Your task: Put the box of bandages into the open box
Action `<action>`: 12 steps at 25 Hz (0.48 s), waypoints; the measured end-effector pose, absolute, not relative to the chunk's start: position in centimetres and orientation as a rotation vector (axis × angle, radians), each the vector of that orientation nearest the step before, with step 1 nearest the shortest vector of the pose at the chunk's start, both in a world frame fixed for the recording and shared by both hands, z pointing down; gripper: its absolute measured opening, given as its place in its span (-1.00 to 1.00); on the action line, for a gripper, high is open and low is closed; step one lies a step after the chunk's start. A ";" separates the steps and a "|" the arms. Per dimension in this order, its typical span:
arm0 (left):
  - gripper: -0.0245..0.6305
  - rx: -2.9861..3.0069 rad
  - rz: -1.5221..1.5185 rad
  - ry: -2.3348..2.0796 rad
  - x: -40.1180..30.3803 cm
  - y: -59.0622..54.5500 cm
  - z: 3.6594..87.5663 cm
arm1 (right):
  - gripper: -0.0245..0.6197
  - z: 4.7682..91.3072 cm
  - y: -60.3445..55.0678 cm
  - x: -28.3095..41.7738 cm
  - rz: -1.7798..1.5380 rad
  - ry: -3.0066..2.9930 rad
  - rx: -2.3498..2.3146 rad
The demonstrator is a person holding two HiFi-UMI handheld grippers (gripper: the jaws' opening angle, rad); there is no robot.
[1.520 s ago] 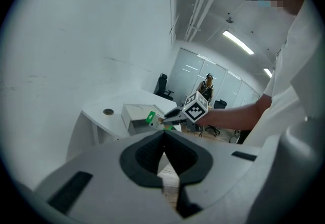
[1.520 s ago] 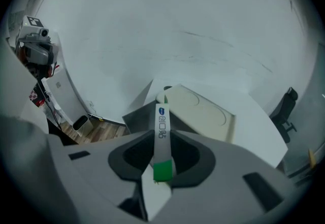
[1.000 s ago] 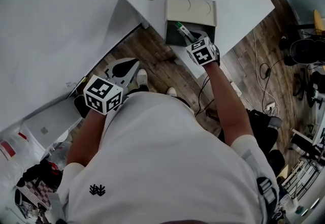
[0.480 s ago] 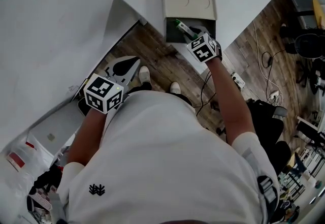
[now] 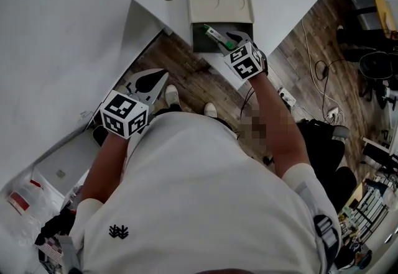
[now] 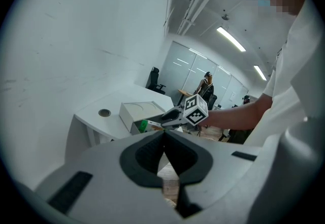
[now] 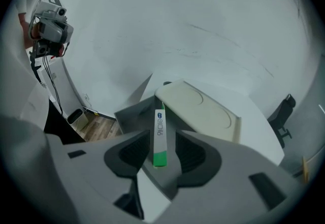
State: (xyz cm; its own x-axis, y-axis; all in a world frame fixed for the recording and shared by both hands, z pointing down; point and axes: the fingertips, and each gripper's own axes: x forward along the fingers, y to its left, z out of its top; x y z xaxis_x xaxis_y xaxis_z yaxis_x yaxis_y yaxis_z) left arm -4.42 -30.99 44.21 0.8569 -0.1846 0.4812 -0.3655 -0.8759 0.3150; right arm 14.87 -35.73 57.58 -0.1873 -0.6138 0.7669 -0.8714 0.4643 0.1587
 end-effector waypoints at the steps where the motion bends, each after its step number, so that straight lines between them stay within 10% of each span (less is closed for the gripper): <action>1: -0.91 2.633 0.622 -0.407 -4.2 -30.8 44.2 | -0.42 57.0 -35.6 14.9 0.395 -1.910 1.252; 12: -0.91 2.646 0.586 -0.400 0.0 -27.0 44.0 | -0.43 51.8 -30.9 15.8 0.382 -2.001 1.342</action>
